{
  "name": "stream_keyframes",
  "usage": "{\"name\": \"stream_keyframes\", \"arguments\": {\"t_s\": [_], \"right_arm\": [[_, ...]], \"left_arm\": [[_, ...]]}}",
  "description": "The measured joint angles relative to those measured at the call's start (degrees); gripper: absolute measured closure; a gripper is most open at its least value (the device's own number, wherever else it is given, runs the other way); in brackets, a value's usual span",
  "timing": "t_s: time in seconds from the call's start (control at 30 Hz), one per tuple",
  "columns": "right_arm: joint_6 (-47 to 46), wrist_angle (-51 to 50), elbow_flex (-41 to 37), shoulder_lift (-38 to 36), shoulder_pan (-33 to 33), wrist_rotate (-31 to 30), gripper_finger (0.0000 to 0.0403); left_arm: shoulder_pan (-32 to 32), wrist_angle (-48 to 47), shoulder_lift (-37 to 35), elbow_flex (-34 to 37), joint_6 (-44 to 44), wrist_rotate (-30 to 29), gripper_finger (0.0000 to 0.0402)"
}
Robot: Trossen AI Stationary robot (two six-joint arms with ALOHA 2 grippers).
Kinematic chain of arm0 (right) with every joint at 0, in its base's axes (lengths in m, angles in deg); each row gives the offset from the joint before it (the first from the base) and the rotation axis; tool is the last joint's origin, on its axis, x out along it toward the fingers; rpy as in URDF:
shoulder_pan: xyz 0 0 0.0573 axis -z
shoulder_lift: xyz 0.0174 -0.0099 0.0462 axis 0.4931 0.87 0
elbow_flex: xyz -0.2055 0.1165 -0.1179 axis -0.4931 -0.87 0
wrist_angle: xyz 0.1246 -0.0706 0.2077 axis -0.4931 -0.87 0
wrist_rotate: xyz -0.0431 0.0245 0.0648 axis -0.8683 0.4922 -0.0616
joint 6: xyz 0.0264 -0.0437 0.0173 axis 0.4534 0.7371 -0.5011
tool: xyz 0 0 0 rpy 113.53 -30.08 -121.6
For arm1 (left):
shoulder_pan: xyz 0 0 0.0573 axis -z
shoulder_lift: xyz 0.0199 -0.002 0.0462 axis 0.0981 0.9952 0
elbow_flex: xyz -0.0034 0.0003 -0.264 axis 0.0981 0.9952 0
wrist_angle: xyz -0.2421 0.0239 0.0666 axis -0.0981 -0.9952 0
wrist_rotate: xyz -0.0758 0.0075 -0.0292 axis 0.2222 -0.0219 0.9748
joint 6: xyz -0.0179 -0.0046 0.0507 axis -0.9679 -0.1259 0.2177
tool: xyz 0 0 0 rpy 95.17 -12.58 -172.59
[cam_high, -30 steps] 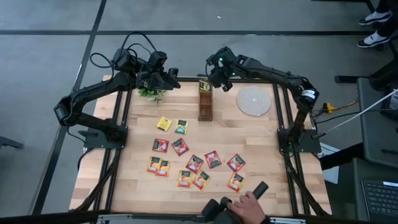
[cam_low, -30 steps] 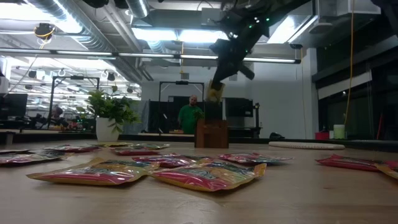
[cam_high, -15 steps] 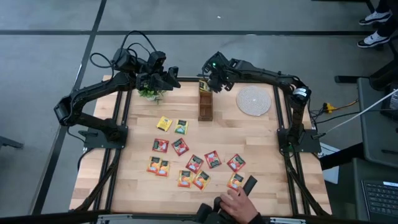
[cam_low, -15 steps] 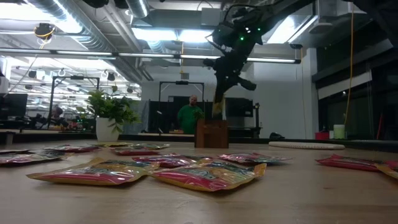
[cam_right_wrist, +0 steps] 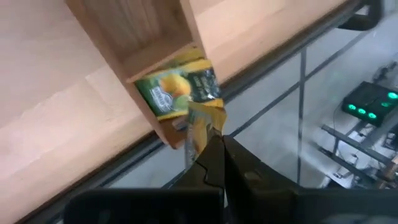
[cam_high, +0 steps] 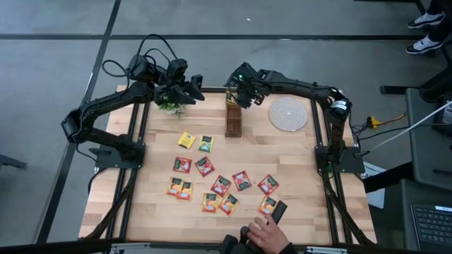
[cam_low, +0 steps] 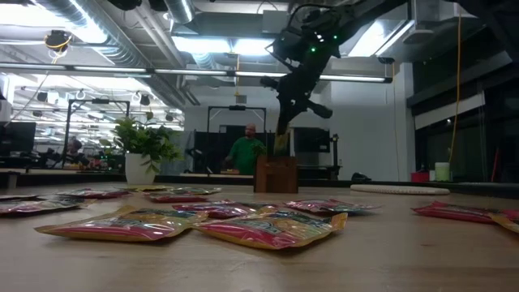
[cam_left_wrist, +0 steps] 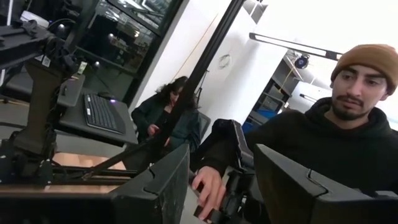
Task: Pick & Place Tea
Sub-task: Put the yellow tea bag into the left section of the wooden organizer
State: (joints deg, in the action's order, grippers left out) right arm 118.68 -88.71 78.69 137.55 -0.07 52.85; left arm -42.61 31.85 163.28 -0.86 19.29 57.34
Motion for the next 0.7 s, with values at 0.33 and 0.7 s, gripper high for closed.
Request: {"name": "stream_keyframes", "arguments": {"t_s": [0.33, 0.7], "right_arm": [[0.0, -1.5, 0.0, 2.2, -1.4, -2.1, 0.0403], [0.1, -2.1, 0.0, 3.2, -2.7, -2.8, 0.0403]], "left_arm": [[0.0, 0.0, 0.0, 0.0, 2.0, 0.6, 0.0226], [0.1, 0.0, 0.0, 0.0, 4.1, 1.9, 0.0226]]}}
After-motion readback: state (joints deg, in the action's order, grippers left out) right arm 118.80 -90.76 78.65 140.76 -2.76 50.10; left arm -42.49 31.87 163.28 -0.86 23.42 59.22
